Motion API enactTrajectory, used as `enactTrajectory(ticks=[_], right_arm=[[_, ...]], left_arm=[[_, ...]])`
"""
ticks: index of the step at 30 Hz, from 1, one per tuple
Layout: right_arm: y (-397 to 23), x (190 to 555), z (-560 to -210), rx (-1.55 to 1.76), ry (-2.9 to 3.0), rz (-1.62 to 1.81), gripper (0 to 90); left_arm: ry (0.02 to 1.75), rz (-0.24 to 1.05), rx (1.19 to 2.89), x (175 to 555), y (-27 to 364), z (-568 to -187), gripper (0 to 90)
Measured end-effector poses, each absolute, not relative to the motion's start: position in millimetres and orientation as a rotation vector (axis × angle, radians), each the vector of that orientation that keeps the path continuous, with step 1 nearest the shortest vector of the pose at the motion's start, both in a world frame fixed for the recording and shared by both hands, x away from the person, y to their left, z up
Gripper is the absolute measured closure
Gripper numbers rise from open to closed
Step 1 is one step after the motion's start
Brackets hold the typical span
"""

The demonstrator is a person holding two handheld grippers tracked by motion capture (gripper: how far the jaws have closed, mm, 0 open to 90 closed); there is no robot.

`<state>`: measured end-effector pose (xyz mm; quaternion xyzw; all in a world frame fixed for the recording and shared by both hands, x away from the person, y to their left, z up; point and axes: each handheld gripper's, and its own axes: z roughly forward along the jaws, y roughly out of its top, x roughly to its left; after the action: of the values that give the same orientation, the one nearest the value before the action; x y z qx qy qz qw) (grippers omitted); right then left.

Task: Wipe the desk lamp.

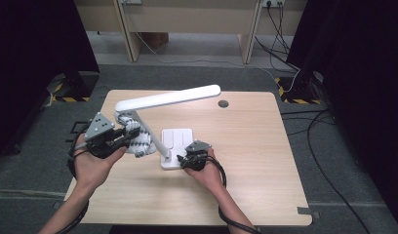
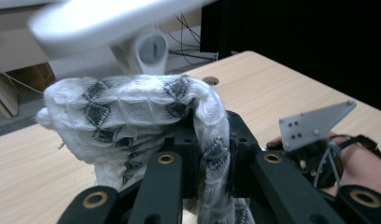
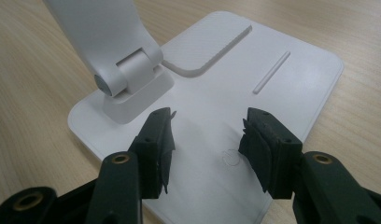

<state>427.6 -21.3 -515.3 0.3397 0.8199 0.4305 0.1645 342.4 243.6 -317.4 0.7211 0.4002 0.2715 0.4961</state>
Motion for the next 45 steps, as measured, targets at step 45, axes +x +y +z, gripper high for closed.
enactTrajectory(ticks=[45], right_arm=[[-19,430,-511,0.967,2.379,1.191,49.1]], left_arm=[[1.055,0.324,1.943,362,198,-479,76.9]])
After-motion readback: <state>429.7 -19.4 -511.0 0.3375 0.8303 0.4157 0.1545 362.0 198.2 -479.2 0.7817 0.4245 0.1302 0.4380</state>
